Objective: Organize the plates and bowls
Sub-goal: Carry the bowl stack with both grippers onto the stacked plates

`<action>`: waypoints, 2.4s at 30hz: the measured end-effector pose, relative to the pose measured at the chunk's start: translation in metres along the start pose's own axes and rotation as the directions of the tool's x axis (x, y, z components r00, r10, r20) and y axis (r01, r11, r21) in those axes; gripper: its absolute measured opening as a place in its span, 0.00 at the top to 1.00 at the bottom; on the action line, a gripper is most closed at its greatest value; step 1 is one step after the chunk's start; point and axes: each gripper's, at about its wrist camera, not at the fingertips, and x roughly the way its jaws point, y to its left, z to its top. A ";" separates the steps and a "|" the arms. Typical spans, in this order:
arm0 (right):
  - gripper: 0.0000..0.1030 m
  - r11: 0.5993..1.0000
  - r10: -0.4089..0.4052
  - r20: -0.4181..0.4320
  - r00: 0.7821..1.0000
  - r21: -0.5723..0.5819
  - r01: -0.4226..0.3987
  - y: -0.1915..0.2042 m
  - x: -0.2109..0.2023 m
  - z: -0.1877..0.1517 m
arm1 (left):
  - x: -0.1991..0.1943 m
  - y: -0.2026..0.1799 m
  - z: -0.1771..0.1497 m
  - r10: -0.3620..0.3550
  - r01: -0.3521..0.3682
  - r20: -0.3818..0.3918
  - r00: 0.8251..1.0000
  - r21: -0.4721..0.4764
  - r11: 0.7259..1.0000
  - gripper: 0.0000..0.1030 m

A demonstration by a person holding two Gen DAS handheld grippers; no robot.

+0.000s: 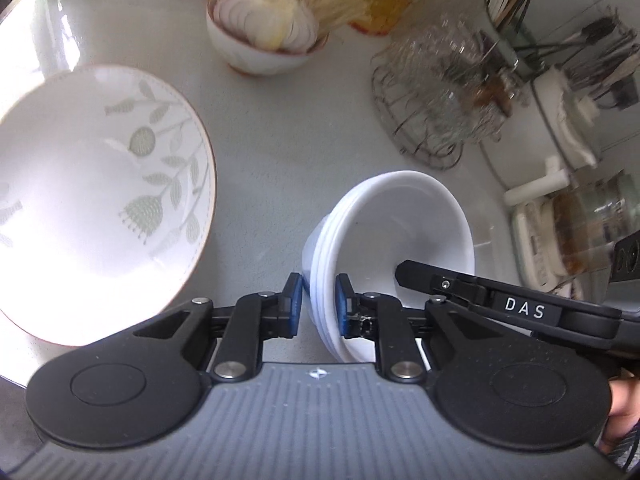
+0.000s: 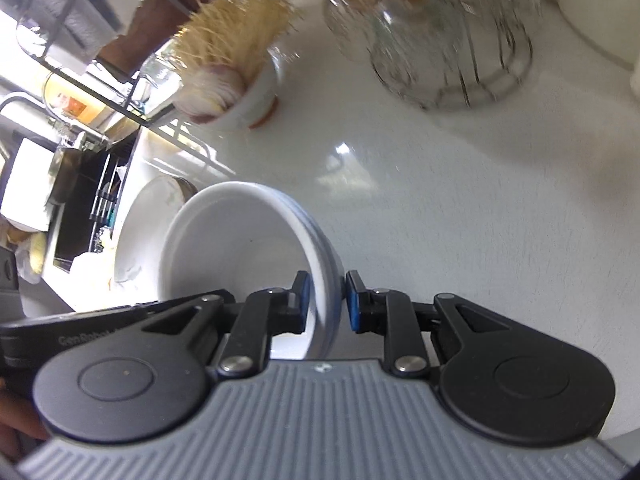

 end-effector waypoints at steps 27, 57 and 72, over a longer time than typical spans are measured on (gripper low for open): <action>0.78 0.988 0.027 0.106 0.994 -0.152 -0.010 0.119 0.012 0.007 | -0.084 0.083 0.016 -0.017 0.023 0.186 0.982 -0.028 0.999 0.83; 0.78 0.995 -0.014 -0.009 1.000 -0.101 0.013 0.162 0.094 0.009 | -0.062 0.167 0.038 0.037 -0.025 0.106 0.994 -0.108 0.994 0.83; 0.77 0.996 -0.021 -0.048 0.999 -0.083 0.017 0.158 0.109 0.016 | -0.048 0.169 0.041 0.055 -0.047 0.069 0.996 -0.112 0.993 0.83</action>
